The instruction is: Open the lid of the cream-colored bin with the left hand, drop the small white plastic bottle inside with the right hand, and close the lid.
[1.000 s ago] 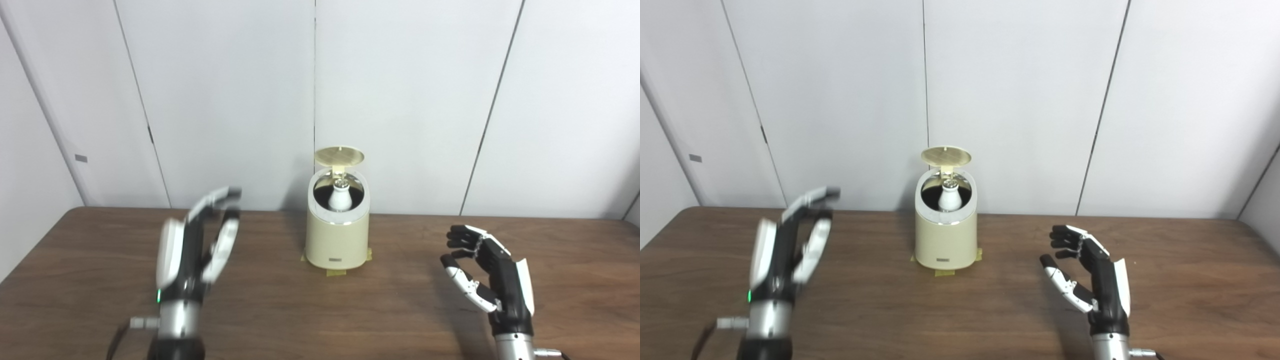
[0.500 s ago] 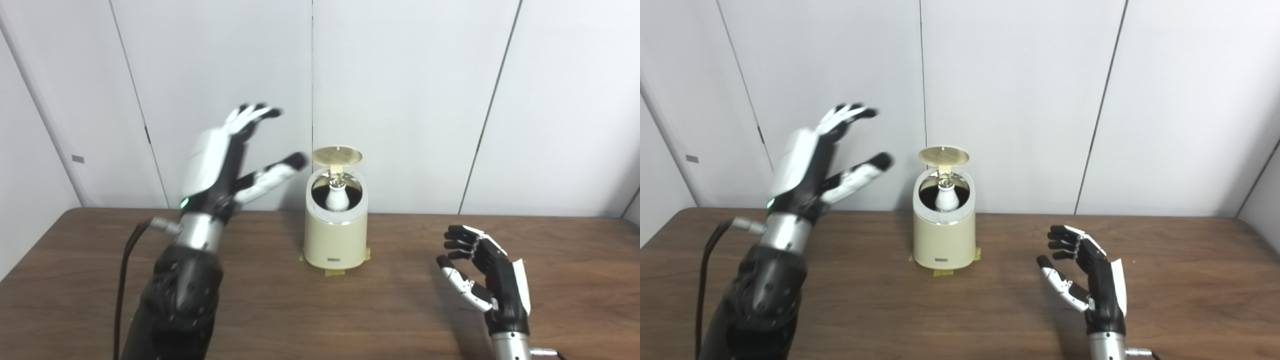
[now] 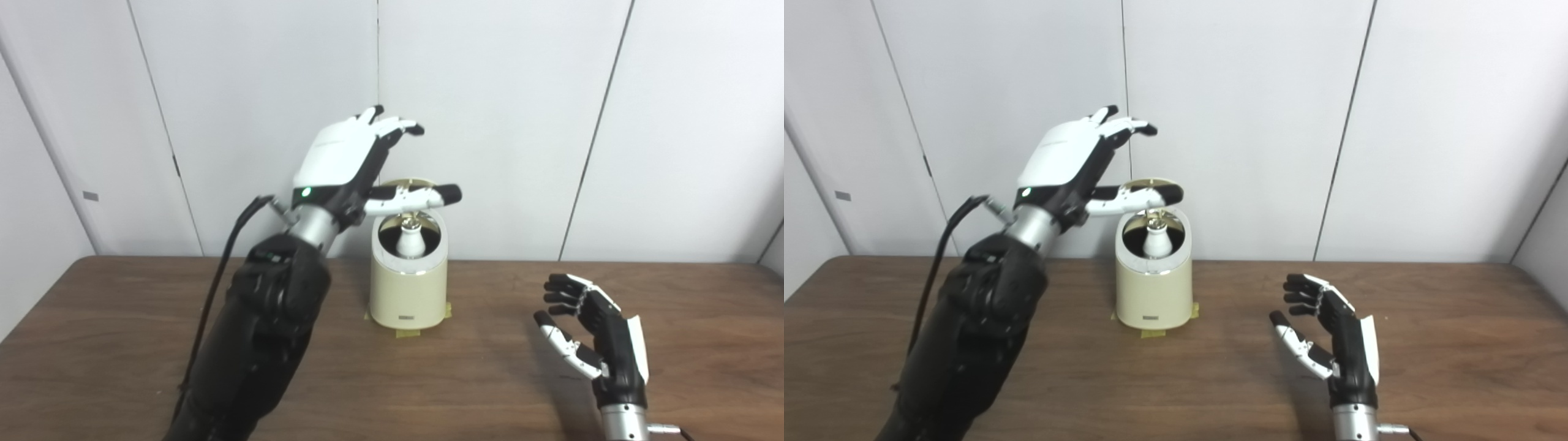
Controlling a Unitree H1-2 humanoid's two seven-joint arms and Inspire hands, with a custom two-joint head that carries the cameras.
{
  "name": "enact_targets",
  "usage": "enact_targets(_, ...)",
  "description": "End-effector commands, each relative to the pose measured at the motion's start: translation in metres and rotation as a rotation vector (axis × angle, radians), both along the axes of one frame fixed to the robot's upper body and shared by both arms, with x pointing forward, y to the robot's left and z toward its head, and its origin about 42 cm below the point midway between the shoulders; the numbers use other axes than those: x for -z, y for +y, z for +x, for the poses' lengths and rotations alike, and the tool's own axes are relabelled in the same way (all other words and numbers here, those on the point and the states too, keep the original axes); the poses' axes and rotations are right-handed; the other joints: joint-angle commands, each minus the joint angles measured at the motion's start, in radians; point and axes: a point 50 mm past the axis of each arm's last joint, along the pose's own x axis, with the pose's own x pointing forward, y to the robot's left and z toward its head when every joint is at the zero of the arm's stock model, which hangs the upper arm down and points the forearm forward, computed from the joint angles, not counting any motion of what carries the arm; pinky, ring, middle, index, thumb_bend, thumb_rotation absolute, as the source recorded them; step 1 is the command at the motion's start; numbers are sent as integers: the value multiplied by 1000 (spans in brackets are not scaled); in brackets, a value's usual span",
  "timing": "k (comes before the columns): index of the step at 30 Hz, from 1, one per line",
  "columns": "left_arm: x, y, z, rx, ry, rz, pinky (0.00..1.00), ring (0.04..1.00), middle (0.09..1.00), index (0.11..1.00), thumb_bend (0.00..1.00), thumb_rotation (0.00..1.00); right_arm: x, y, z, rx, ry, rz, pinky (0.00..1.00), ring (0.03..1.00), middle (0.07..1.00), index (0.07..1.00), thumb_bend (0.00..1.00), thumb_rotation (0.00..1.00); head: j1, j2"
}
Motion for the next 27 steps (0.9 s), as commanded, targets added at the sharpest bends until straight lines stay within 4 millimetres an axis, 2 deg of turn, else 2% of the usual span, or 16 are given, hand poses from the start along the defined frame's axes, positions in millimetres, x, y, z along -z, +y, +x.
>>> enact_targets(1, -28, -7, 4, -11, -55, 1, 1000, 1000, 919, 886, 995, 1000, 14, 21, -2, -21, 19, 26, 551, 629, 660, 668, 237, 110, -1, 1)
enact_targets(4, -29, -10, 11, -12, -22, 18, 1000, 1000, 920, 884, 980, 1000, 14, 22, -2, -18, 16, 23, 543, 622, 656, 664, 228, 64, -4, 2)
enact_targets(7, -28, -13, 16, -21, 0, 41, 1000, 1000, 918, 878, 966, 1000, 14, 22, -3, -18, 18, 25, 550, 629, 659, 665, 238, 119, -8, 3)
enact_targets(13, -27, -17, 28, -38, 52, 69, 1000, 1000, 930, 893, 934, 1000, 13, 20, -4, -8, 15, 25, 547, 628, 657, 662, 239, 140, -8, 6)
enact_targets(16, -28, -19, 32, -49, 62, 94, 1000, 1000, 942, 911, 933, 1000, 14, 19, -4, -3, 22, 20, 549, 630, 663, 666, 237, 183, -8, 4)
enact_targets(19, -28, -20, 35, -55, 72, 110, 1000, 1000, 932, 898, 935, 1000, 14, 20, -3, -10, 17, 32, 553, 633, 665, 670, 244, 134, -8, 4)
enact_targets(27, -22, -20, 36, -71, 121, 112, 1000, 1000, 950, 879, 950, 1000, 14, 21, -3, -12, 9, 34, 548, 631, 661, 665, 251, 194, -14, 7)
